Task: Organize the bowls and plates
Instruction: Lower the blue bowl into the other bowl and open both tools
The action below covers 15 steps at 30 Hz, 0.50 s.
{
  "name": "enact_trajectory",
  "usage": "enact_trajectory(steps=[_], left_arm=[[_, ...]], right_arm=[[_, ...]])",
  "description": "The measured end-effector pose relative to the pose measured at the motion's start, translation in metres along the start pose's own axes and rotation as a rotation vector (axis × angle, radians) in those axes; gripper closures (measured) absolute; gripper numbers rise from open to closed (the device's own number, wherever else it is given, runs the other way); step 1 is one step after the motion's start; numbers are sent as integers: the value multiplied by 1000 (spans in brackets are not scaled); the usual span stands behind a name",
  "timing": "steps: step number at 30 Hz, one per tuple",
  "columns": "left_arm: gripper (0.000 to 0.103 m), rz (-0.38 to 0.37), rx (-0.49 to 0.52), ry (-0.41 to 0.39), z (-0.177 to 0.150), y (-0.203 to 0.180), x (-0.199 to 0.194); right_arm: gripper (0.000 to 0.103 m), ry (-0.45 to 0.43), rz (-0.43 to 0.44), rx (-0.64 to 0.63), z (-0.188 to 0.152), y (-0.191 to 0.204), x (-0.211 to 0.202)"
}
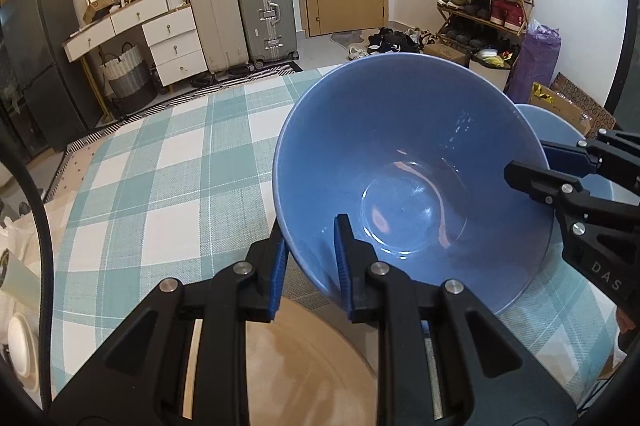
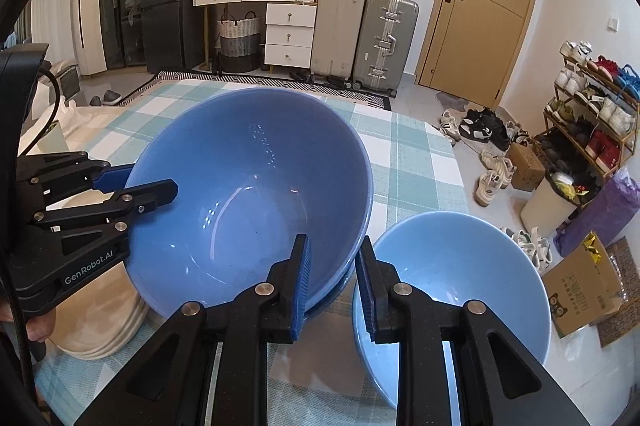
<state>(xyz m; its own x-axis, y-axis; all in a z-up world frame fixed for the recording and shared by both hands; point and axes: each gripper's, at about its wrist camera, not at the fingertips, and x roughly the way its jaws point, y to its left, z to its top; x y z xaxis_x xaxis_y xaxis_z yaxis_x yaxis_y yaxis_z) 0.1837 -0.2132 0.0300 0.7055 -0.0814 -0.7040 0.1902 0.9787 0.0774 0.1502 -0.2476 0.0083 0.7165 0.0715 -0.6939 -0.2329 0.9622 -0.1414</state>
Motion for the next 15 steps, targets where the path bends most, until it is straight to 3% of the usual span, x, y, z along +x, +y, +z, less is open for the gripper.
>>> enact_trajectory(steps=[15], left_arm=[[79, 57, 75, 9, -6, -10, 22]], right_arm=[[77, 10, -32, -35, -7, 6, 12]])
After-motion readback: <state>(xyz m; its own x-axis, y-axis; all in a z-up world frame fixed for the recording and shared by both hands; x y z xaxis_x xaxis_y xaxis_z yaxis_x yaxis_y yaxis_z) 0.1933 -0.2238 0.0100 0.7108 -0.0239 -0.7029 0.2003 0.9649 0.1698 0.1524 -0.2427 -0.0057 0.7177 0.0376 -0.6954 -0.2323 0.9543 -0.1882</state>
